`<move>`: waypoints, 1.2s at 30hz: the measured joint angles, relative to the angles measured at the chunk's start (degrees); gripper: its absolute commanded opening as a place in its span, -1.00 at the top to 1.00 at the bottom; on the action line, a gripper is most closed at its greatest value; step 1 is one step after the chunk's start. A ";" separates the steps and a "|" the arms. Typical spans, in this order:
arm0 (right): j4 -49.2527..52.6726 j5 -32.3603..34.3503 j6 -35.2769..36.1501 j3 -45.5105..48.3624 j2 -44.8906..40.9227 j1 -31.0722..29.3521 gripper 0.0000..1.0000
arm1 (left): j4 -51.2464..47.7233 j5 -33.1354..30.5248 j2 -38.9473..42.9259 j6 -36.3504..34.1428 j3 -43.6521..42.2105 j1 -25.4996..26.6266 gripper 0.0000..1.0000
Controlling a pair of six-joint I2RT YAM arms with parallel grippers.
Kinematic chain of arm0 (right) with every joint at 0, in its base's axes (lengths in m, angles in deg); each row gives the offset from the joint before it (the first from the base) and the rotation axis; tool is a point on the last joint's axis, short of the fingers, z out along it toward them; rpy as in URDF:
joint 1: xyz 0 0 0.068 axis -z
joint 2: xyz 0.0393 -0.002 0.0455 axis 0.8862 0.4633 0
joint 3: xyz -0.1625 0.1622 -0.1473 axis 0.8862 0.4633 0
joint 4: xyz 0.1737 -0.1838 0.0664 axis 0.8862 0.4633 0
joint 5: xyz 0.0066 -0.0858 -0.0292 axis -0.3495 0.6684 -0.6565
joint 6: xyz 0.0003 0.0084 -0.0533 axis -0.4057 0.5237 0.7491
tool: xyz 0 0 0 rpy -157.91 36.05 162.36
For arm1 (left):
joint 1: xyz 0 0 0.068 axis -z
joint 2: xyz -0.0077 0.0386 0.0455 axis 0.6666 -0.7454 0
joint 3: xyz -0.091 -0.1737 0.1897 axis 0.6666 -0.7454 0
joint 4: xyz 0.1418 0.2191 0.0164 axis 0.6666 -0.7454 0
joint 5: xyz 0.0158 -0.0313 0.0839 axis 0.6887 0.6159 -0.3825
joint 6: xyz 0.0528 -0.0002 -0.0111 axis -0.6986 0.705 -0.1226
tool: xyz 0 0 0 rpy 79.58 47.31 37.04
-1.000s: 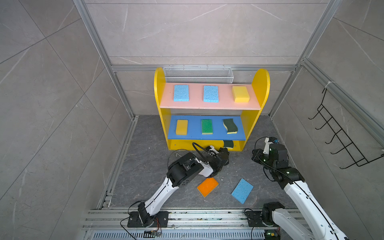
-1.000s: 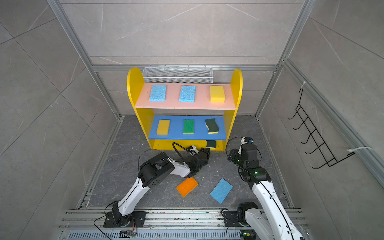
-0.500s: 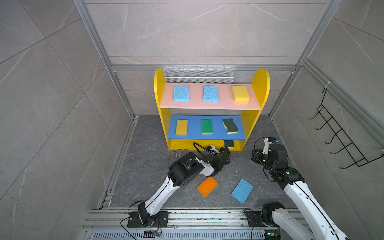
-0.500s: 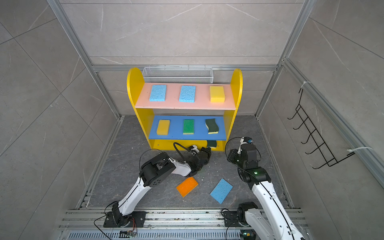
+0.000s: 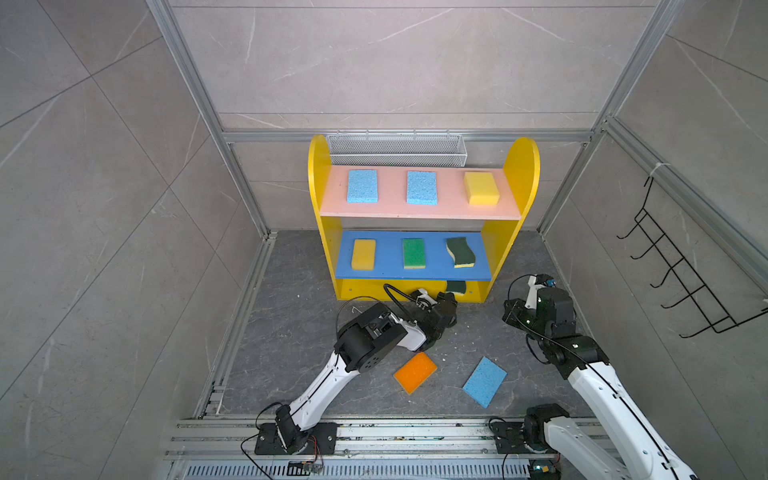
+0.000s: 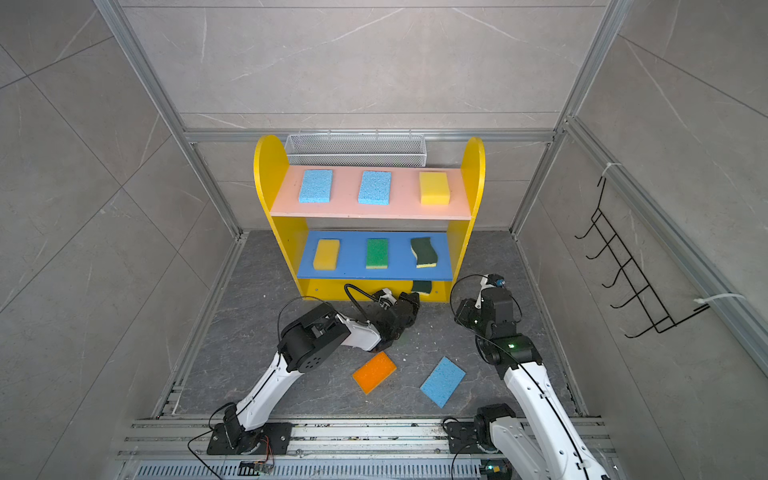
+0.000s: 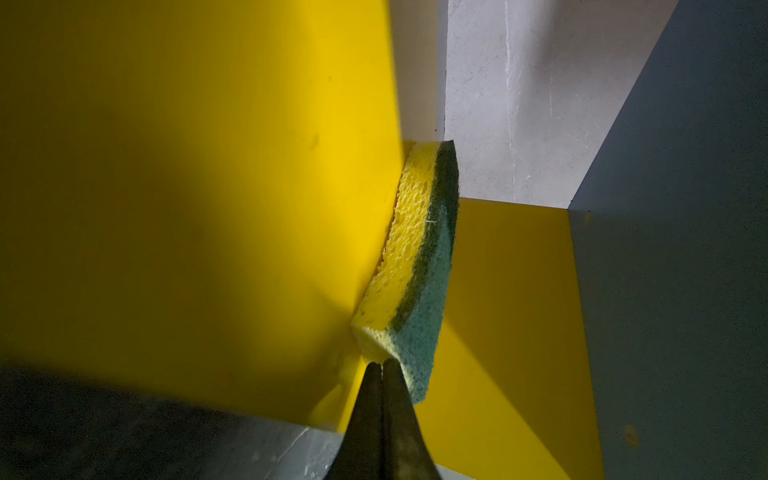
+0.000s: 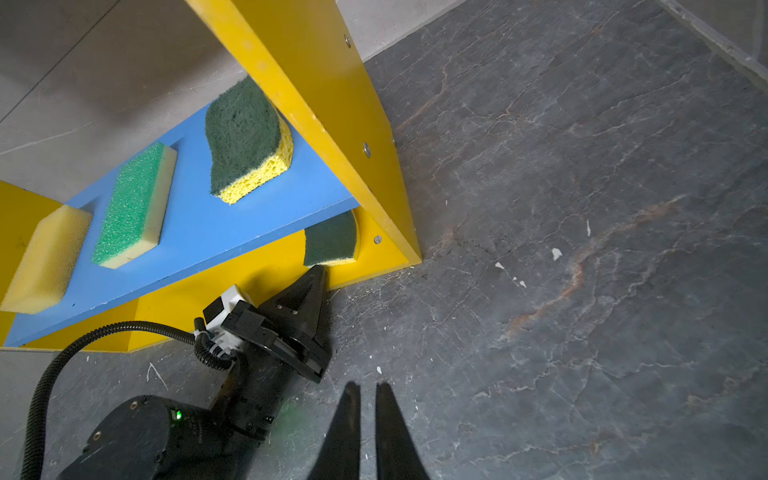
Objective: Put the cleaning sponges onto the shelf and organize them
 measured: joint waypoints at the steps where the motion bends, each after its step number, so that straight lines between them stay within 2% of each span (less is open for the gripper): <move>1: 0.00 -0.02 0.00 0.00 0.00 0.00 0.74 | 0.00 0.00 0.00 0.00 0.02 -0.02 1.00; 36: 0.00 -0.07 0.17 0.00 -0.02 -0.15 0.75 | -2.23 3.41 -0.39 -0.09 1.77 -0.70 1.00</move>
